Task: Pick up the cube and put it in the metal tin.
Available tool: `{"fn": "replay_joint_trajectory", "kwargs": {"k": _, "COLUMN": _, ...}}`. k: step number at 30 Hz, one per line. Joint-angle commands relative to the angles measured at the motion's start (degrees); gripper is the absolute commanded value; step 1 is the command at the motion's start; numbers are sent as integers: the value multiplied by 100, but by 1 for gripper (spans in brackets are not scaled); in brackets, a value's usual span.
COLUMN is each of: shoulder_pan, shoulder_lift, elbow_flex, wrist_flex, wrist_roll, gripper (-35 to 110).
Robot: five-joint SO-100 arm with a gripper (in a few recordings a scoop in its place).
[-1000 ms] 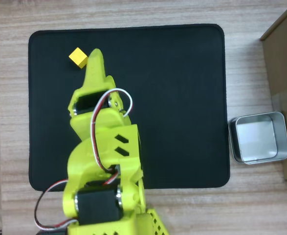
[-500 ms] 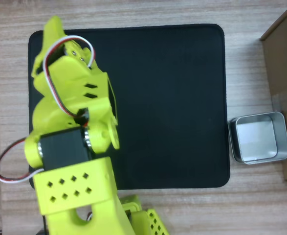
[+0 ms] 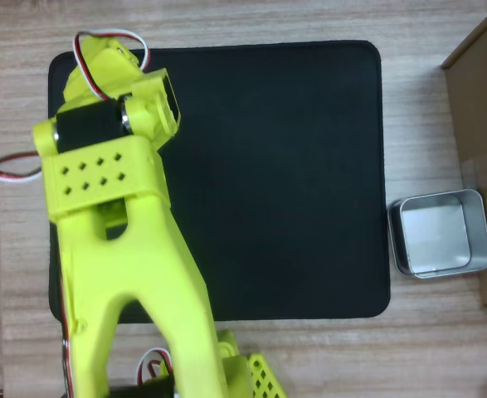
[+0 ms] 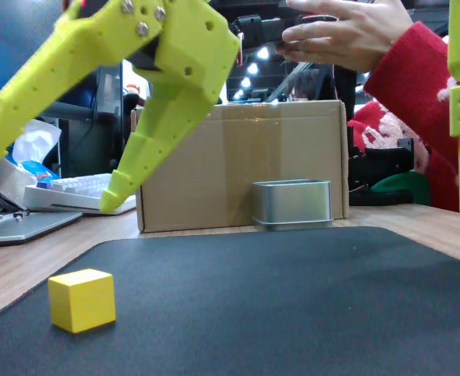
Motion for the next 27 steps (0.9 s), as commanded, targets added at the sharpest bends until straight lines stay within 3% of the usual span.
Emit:
{"fn": "replay_joint_trajectory", "kwargs": {"k": 1, "shoulder_pan": -44, "shoulder_lift": -132, "elbow_flex": -185, "wrist_flex": 132, "wrist_roll": -141, "gripper": 33}}
{"fn": "replay_joint_trajectory", "kwargs": {"k": 27, "shoulder_pan": -237, "shoulder_lift": -2303, "elbow_flex": -1107, "wrist_flex": 255, "wrist_roll": -642, "gripper": 27}}
